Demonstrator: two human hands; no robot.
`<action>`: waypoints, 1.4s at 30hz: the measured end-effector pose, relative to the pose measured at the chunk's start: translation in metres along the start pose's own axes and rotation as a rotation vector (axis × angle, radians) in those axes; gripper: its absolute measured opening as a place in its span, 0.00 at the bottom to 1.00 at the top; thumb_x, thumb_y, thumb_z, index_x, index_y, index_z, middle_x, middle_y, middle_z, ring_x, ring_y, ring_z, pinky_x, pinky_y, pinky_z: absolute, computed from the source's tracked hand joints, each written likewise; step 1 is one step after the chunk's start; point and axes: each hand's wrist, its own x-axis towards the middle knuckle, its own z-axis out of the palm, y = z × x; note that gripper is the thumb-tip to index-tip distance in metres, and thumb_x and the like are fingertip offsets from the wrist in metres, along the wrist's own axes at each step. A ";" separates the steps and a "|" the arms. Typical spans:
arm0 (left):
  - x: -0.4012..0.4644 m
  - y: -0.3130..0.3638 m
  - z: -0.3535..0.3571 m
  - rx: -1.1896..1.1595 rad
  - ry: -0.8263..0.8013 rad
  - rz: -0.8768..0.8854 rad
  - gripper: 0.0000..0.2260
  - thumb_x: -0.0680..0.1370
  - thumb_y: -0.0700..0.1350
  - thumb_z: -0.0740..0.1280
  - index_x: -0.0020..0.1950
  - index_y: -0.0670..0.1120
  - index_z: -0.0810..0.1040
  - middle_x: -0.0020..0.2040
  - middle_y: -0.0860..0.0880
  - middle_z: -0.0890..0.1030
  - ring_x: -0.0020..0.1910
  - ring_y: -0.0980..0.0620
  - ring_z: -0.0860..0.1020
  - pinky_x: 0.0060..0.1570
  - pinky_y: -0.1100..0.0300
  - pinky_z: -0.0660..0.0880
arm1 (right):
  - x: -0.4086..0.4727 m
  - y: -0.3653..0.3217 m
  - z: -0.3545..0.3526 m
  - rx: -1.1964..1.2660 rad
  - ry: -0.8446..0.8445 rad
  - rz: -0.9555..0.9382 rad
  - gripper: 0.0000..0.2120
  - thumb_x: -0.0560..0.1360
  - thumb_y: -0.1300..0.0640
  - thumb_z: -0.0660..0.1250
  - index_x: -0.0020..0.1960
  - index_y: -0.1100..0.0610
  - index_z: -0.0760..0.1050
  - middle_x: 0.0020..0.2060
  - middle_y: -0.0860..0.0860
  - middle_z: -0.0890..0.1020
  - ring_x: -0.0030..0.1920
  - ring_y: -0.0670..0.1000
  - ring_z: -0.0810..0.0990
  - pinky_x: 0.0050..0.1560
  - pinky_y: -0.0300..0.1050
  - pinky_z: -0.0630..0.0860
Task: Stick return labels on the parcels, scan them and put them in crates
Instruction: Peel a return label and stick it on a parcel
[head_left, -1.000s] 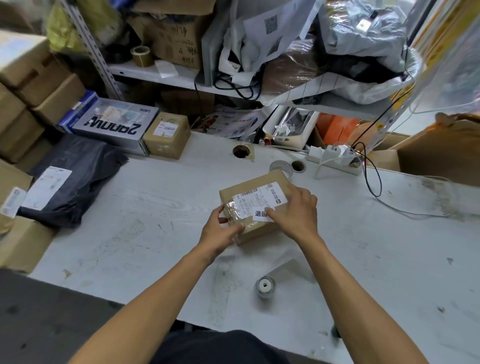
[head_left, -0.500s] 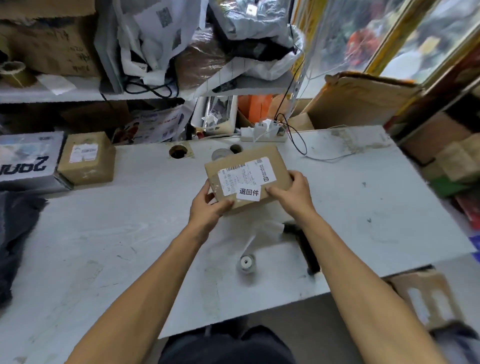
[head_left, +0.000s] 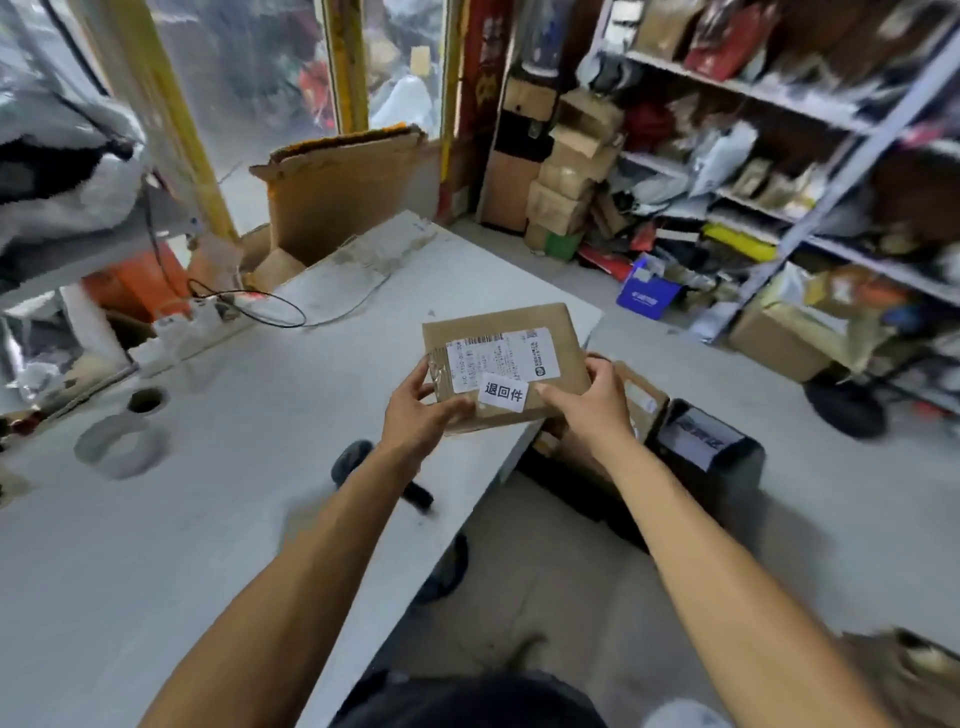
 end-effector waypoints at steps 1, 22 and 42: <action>0.005 0.000 0.019 0.010 -0.040 0.000 0.36 0.73 0.36 0.77 0.77 0.55 0.69 0.61 0.48 0.80 0.60 0.47 0.80 0.62 0.44 0.79 | 0.003 0.012 -0.014 0.022 0.026 0.038 0.32 0.69 0.50 0.79 0.66 0.51 0.67 0.61 0.51 0.77 0.58 0.51 0.78 0.60 0.51 0.78; 0.126 -0.099 0.403 0.256 -0.561 -0.459 0.31 0.76 0.35 0.74 0.75 0.54 0.70 0.55 0.47 0.85 0.43 0.56 0.85 0.36 0.63 0.81 | 0.097 0.268 -0.276 0.254 0.333 0.564 0.32 0.74 0.50 0.76 0.71 0.54 0.64 0.60 0.49 0.74 0.55 0.50 0.75 0.40 0.39 0.71; 0.384 -0.185 0.670 0.428 -0.696 -0.661 0.25 0.78 0.31 0.69 0.70 0.53 0.73 0.51 0.51 0.84 0.42 0.58 0.84 0.44 0.66 0.81 | 0.376 0.431 -0.365 0.687 0.522 0.842 0.29 0.79 0.60 0.70 0.74 0.54 0.60 0.58 0.54 0.79 0.51 0.45 0.81 0.47 0.45 0.84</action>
